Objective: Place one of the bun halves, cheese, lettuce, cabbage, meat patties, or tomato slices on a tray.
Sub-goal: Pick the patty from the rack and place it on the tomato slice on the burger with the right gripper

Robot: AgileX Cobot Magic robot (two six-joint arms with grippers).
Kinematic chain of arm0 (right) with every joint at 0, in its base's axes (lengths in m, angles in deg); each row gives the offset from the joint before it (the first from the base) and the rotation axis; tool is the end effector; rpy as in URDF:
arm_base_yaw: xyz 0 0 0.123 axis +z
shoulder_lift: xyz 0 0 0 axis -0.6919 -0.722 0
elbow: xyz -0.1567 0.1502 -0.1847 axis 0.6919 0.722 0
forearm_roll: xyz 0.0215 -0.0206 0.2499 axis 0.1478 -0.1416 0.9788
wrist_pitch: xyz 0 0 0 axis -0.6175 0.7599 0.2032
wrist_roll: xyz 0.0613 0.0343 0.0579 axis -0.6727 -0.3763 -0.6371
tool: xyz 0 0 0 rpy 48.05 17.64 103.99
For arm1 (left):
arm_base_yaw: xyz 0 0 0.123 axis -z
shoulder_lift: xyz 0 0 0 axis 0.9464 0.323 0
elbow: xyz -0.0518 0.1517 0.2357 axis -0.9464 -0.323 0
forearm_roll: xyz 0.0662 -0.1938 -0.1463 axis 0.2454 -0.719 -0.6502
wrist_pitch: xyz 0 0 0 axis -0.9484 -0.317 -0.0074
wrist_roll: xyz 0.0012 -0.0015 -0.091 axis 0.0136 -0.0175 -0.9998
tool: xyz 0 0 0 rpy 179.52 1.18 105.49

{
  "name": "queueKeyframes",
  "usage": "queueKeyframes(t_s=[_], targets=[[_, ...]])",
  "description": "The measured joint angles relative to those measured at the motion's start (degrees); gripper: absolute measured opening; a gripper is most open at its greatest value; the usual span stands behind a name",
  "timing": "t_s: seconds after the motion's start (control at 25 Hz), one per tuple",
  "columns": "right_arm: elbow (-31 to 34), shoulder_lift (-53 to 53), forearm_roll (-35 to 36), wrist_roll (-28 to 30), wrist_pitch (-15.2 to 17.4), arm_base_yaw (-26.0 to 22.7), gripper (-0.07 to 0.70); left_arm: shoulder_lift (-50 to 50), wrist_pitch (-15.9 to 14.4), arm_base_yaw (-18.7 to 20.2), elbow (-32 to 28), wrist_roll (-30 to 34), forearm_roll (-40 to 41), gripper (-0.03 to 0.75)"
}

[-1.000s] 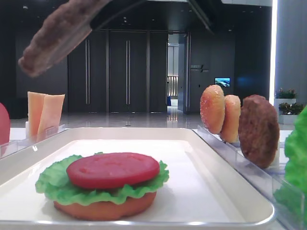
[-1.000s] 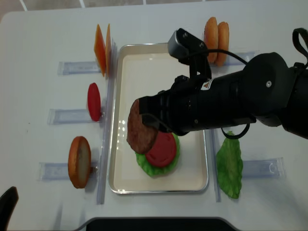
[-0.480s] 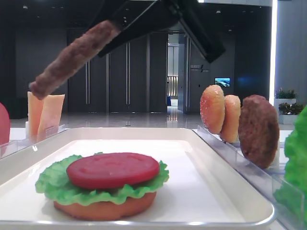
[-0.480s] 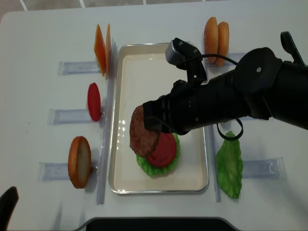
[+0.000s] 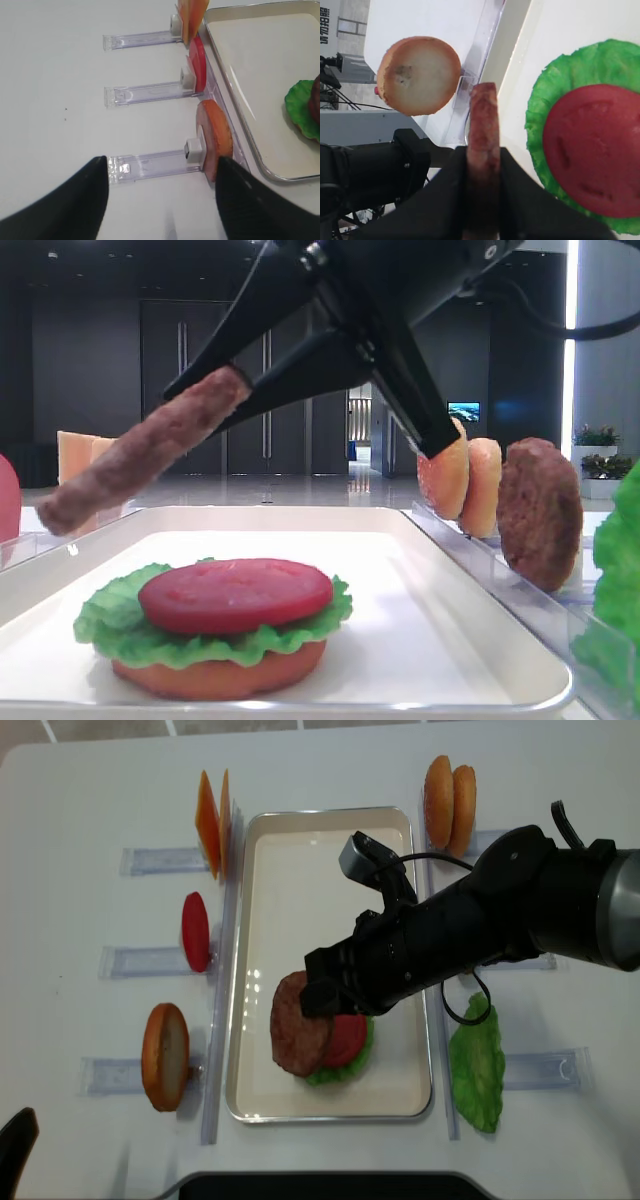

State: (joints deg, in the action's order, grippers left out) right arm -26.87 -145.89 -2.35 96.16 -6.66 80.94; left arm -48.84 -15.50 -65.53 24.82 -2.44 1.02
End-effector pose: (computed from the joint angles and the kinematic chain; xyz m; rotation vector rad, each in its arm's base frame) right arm 0.2236 0.2440 0.1983 -0.4570 2.6091 1.3599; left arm -0.0065 0.0029 0.2664 0.1113 2.1023 -0.0200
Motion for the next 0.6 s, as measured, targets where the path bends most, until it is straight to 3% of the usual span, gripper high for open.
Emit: queueKeyframes(t_s=[0.08,0.6], targets=[[0.0,-0.6,0.1,0.6,1.7,-1.5,0.108,0.0,0.0,0.0,0.0,0.0,0.0,0.513],[0.0,-5.6,2.4,4.3,5.1,-4.1,0.108,0.0,0.0,0.0,0.0,0.0,0.0,0.513]])
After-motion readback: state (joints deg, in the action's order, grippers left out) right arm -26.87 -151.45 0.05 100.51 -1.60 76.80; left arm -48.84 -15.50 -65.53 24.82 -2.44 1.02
